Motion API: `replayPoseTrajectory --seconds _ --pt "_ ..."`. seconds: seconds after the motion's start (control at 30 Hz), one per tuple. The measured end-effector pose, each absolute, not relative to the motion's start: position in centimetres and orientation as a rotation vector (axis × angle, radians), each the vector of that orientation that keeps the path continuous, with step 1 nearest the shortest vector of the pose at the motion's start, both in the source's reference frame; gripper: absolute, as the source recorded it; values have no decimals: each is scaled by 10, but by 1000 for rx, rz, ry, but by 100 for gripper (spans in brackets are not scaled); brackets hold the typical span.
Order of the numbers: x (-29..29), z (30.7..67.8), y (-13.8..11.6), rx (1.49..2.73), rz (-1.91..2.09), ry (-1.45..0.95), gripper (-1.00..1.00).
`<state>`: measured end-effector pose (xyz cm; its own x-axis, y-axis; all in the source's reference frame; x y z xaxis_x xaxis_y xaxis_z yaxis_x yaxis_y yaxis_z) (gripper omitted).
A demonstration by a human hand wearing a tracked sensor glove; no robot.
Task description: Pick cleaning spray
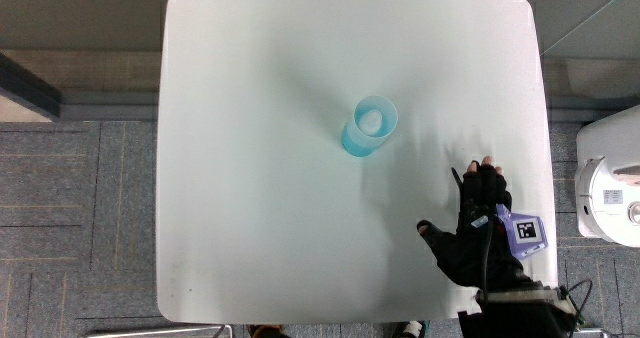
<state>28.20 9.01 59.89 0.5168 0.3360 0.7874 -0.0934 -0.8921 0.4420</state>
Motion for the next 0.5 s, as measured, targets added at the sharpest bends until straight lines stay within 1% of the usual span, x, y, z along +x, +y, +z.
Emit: replayPoseTrajectory --seconds 0.03,0.1,0.13,0.2,0.33,0.4,0.43,0.5 --pt "283 600 89 2313 1308 242 0" --pt "281 604 85 2274 1414 235 0" --pt "281 608 84 2274 1476 191 0" --pt "278 608 81 2228 1478 270 0" --pt "272 619 73 2189 1630 202 0" --pt "265 616 69 2140 1663 253 0" --pt "263 619 66 2137 1696 217 0" --pt "256 621 62 2069 1787 207 0"
